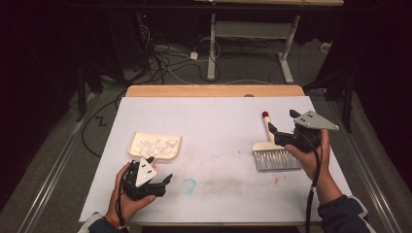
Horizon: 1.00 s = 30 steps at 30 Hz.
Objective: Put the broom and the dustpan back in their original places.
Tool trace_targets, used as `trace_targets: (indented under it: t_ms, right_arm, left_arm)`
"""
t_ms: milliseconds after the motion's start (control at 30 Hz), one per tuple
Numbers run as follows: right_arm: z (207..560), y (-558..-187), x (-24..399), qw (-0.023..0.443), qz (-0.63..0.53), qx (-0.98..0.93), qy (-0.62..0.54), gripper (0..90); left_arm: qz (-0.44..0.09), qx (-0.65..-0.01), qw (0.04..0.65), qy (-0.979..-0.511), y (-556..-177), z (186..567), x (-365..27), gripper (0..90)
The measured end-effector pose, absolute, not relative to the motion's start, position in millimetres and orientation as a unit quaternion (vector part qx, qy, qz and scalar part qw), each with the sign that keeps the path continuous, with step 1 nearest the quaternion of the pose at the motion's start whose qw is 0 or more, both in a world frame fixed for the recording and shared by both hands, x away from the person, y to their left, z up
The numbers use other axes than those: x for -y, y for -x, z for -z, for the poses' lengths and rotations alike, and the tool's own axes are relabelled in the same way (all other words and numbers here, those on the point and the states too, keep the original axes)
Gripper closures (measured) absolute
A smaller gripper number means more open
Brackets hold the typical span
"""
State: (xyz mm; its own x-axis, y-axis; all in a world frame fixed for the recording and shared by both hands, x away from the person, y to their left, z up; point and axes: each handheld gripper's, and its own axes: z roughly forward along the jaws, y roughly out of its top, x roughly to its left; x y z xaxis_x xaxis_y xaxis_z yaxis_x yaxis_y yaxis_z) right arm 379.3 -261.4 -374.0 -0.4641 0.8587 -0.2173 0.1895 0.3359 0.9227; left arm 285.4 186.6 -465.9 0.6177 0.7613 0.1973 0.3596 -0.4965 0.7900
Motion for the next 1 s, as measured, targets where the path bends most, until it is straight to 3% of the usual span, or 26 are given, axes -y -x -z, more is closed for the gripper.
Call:
trace_targets:
  t_ms: [1000]
  right_arm:
    - [377, -334, 271, 0.377, -0.451, -0.743, -0.319, 18.0]
  left_arm:
    - [-0.270, -0.324, 0.360, -0.832, -286, 470, -180, 18.4]
